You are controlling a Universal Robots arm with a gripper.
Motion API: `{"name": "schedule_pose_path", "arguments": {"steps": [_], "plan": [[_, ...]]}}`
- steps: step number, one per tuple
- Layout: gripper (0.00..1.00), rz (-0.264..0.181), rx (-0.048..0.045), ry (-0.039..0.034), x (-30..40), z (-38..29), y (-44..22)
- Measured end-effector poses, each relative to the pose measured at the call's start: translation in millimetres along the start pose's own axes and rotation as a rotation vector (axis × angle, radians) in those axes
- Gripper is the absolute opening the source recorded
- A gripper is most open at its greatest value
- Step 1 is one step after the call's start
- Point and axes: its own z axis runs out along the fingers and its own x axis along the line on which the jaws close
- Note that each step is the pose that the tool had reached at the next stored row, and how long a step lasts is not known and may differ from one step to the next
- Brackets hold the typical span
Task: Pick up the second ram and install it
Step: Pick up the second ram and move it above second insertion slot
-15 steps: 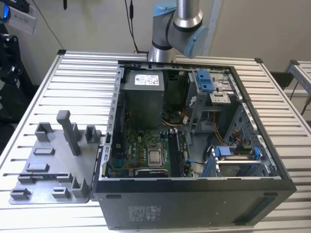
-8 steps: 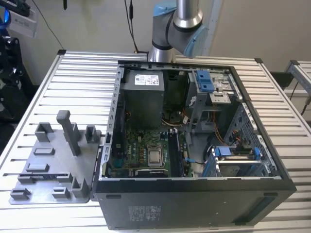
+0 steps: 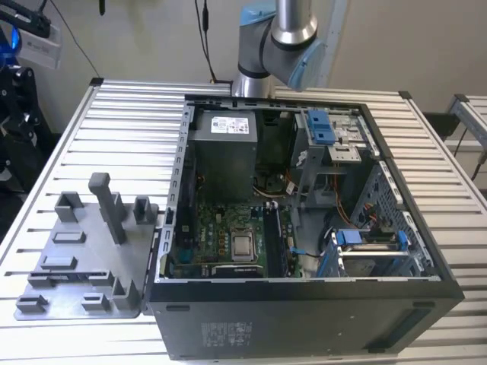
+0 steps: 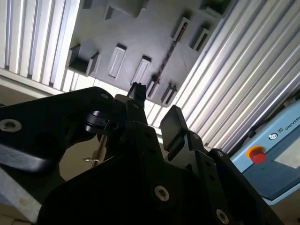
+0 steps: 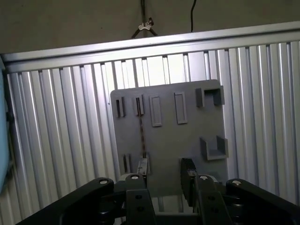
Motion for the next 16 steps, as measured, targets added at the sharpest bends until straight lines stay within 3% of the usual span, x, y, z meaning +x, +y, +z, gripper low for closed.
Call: {"name": "schedule_pose_path", "arguments": {"steps": [16], "plan": [[0.42,0.001,0.0000,0.0000,0.2,14.9,-0.4]]}}
